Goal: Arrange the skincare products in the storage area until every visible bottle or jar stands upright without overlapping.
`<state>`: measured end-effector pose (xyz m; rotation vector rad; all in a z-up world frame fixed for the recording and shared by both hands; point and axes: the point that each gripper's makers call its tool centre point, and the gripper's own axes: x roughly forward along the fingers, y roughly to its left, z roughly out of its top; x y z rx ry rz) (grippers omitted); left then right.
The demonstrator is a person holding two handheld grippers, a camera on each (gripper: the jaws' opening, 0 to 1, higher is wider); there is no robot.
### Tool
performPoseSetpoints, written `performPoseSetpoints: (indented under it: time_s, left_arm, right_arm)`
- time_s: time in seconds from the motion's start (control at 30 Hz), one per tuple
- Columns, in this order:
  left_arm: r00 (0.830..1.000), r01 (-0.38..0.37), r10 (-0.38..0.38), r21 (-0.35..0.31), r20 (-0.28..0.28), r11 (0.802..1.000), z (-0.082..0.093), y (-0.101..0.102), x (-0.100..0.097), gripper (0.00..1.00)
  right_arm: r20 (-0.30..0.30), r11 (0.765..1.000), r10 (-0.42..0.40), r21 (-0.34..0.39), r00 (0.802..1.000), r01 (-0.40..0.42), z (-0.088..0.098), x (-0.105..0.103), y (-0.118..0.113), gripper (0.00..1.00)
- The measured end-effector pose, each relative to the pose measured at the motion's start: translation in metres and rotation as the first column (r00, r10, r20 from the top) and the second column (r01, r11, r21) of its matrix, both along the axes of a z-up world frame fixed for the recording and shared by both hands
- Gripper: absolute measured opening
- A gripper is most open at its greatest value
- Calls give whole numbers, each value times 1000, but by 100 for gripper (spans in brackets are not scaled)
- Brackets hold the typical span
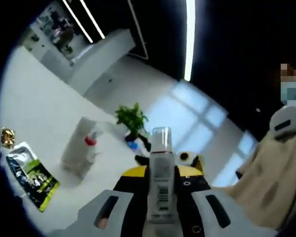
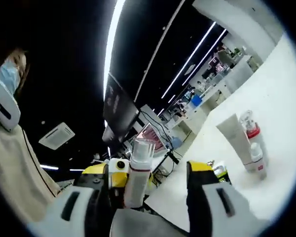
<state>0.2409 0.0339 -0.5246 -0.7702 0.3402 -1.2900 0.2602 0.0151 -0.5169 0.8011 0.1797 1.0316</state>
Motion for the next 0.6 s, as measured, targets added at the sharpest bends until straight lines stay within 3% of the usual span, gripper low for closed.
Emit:
performPoseSetpoints:
  time_s: [0.07,0.2,0.43,0.6]
  left_arm:
    - [1000,15,-15,2,13,1000,2,-4,-4,17]
    - [999,33,-33,-2,8,999,2,-10,-8,17]
    - [998,55,-55,-47,1,997,9,-17,-12,17]
    - [997,76,-77,-58,-29,995,11,-18,-14,17]
  right_arm:
    - [14,999,-2,38,1000,2,9,1,-1,57]
    - [36,999,32,27,999,-33,16,-2,2,40]
    - [70,998,62,28,996,-64,25,-10,3,22]
    - [50,997,71,4,996,-71,29,-12,5,19]
